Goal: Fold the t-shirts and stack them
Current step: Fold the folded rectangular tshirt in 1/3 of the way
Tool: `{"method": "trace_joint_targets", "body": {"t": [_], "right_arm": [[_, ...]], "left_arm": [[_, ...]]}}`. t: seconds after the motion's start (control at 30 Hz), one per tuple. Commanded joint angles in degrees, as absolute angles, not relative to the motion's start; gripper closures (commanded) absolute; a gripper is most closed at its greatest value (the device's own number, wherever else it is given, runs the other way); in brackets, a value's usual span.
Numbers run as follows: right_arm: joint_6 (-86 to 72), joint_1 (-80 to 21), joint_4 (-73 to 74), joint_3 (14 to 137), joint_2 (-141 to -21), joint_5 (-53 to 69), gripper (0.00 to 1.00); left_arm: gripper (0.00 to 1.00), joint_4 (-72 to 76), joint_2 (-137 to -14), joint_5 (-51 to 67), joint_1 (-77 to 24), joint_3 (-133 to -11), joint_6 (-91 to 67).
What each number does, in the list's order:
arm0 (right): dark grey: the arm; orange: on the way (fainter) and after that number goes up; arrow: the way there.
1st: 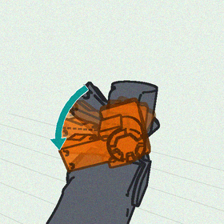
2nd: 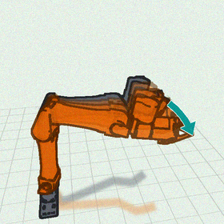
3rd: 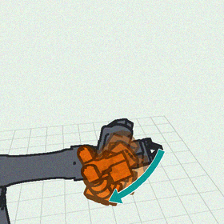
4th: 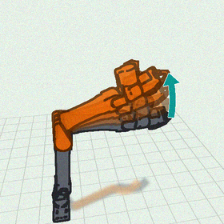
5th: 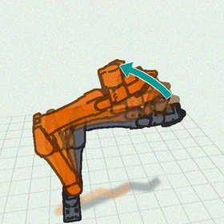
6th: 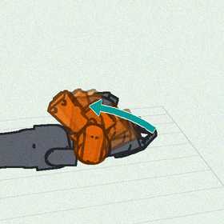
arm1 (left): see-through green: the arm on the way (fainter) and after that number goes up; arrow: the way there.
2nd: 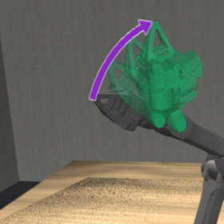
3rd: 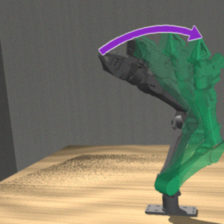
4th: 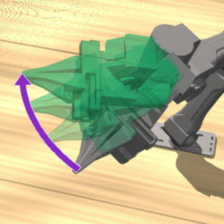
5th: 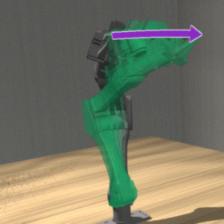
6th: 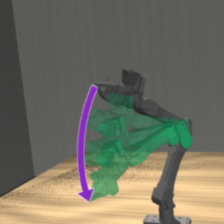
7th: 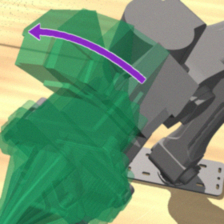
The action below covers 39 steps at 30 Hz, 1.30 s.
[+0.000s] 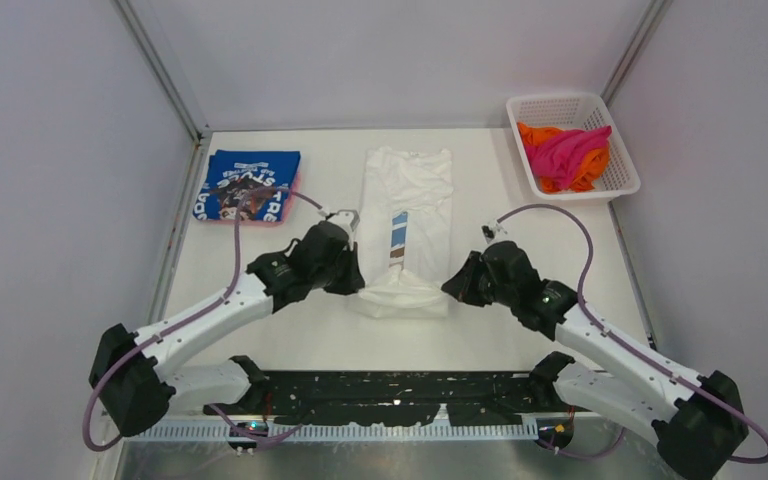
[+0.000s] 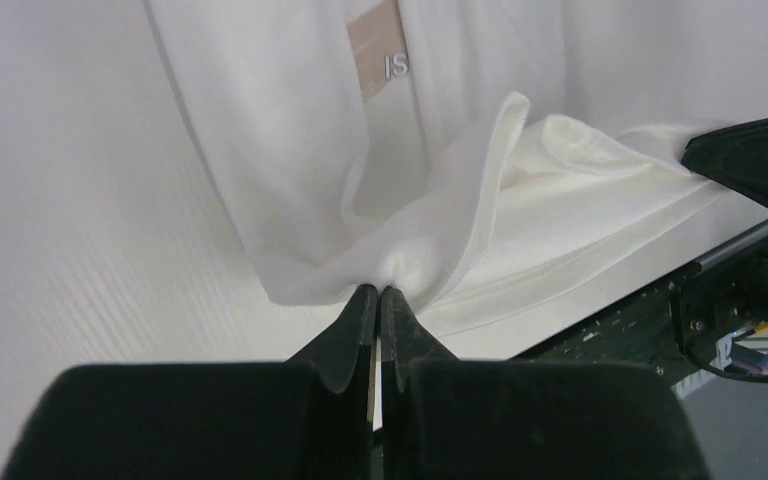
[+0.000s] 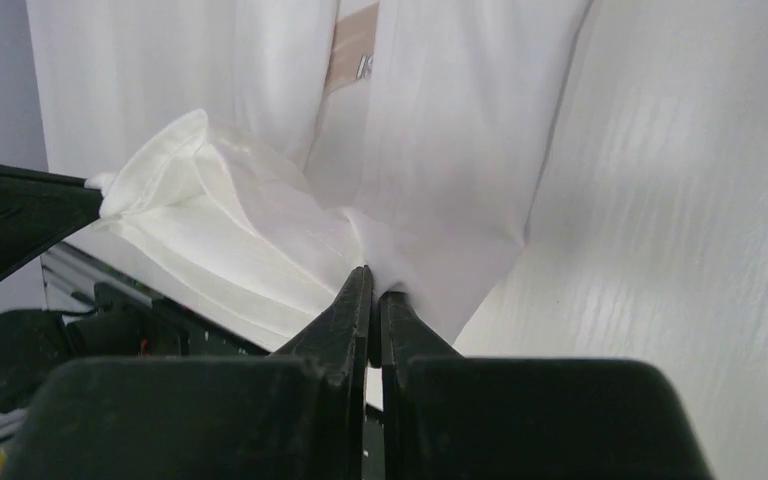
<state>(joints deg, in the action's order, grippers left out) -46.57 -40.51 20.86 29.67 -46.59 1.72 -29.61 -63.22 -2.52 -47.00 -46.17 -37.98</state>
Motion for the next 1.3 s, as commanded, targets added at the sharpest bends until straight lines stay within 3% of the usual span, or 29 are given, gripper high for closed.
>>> {"method": "trace_joint_targets", "body": {"t": [0.0, 0.47, 1.0, 1.03, 1.1, 1.17, 1.27], "right_arm": [[-39.5, -34.6, 15.6, 37.6, -55.5, 3.0, 0.95], [-35.0, -22.0, 8.9, 56.6, -83.7, 8.4, 0.95], [-38.2, -17.2, 8.1, 67.1, -99.8, 5.5, 0.95], [-38.5, -16.9, 8.1, 67.6, -100.0, 5.0, 0.95], [-38.4, -16.3, 8.2, 69.1, -100.9, 5.5, 0.82], [-37.7, -15.4, 9.1, 71.4, -102.7, 7.0, 0.49], [-35.3, -14.8, 10.2, 73.6, -102.4, 8.3, 0.26]], "left_arm": [[1.0, -27.7, -71.0, -2.6, -42.4, -56.0, -28.2], [1.0, -32.3, -98.3, -1.6, -32.1, -83.8, -15.2], [0.99, -35.4, -119.4, 9.4, -26.5, -104.8, -12.9], [0.95, -36.5, -120.5, 9.2, -26.4, -106.6, -13.0], [0.71, -38.8, -122.3, 8.8, -25.7, -109.7, -13.8], [0.42, -40.5, -122.4, 8.5, -25.1, -111.7, -14.4], [0.02, -41.6, -118.5, 5.4, -24.4, -111.2, -15.6]]}}
